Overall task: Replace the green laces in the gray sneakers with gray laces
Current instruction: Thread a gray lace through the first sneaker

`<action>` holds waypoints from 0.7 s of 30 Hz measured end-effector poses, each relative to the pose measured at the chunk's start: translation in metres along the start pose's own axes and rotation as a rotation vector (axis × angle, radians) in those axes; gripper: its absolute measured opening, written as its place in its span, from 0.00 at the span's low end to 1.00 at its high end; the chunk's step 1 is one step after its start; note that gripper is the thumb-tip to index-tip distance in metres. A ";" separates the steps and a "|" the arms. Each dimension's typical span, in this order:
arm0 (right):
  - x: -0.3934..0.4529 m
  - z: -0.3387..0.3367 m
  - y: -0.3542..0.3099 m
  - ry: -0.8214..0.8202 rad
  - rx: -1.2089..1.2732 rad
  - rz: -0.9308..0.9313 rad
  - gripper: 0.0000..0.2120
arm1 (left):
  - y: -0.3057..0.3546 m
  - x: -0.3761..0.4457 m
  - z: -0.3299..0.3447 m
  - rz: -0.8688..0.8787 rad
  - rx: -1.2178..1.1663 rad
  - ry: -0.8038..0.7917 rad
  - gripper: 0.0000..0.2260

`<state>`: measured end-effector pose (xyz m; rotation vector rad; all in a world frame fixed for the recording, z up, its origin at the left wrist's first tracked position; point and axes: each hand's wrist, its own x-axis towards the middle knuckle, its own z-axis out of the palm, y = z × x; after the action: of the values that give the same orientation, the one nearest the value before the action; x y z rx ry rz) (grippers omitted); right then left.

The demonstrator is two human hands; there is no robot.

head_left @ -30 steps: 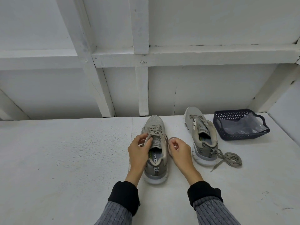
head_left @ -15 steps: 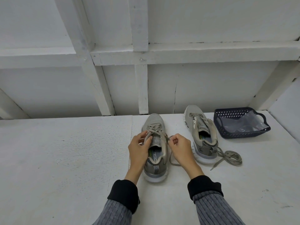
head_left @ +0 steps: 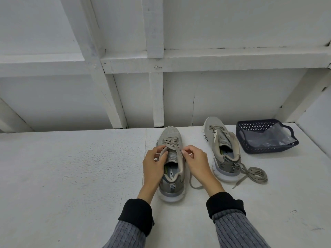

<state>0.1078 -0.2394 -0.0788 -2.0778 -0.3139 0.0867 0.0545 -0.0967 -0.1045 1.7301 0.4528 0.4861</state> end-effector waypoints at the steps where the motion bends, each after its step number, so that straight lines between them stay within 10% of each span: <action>1: -0.001 0.000 0.004 0.017 -0.022 -0.006 0.06 | 0.001 -0.001 0.000 0.002 -0.002 0.001 0.08; 13: -0.007 -0.002 0.023 0.097 0.020 0.189 0.11 | 0.003 -0.005 0.000 -0.037 -0.064 0.077 0.03; 21: 0.016 -0.006 0.046 -0.004 -0.591 0.133 0.12 | 0.005 -0.005 0.000 -0.062 -0.065 0.080 0.03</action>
<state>0.1333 -0.2619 -0.1143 -2.6853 -0.2182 0.0841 0.0505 -0.1007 -0.1004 1.6335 0.5407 0.5215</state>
